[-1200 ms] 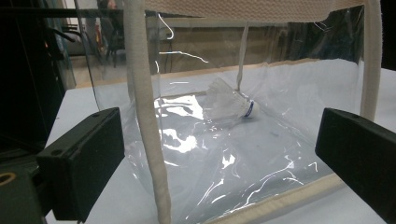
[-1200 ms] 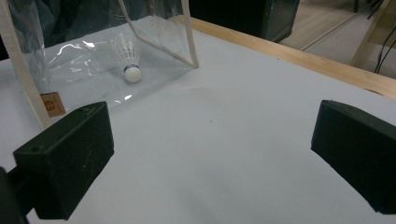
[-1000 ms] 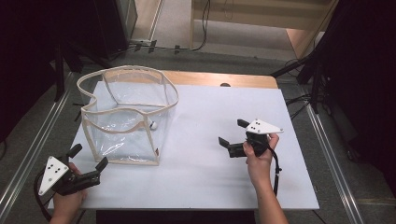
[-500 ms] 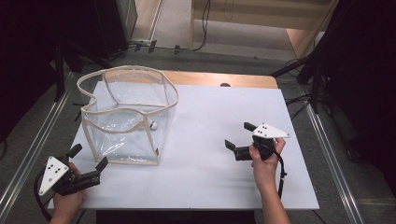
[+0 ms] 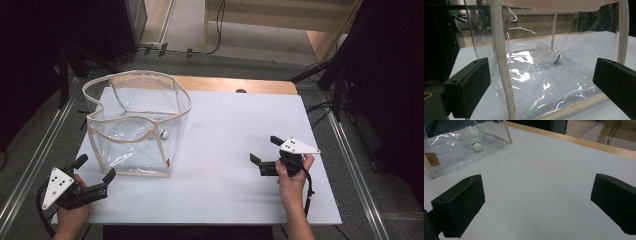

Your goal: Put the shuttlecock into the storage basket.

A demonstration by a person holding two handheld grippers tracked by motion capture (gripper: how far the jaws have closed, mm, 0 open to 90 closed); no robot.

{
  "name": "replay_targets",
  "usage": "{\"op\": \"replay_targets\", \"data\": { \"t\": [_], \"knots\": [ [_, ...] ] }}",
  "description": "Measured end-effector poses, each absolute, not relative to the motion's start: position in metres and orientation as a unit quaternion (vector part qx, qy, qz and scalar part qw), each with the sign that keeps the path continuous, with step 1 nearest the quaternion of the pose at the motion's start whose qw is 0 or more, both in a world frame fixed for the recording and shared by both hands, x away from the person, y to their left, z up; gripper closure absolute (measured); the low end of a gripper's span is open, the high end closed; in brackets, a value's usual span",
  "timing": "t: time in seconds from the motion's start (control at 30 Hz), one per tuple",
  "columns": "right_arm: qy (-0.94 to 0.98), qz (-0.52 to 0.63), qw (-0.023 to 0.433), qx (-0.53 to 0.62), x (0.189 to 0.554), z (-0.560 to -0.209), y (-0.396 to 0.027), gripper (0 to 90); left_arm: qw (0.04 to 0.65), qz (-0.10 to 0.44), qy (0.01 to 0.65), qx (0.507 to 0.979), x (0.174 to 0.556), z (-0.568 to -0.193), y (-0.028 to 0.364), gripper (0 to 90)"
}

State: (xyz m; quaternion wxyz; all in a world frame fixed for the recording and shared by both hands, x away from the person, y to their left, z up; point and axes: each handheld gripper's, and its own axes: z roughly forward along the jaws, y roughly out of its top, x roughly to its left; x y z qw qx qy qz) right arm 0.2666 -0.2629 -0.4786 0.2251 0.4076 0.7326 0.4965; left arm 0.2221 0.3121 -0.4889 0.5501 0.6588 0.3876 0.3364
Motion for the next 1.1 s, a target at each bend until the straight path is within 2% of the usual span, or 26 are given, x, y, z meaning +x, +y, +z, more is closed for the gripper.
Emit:
{"op": "replay_targets", "data": {
  "t": [1.1],
  "knots": [
    [0.718, 0.483, 0.234, 0.443, 0.240, -0.496, -0.299, 0.0, 0.550, 0.337, 0.387, 0.659, 0.222, -0.489, 0.312, 2.1]
  ]
}}
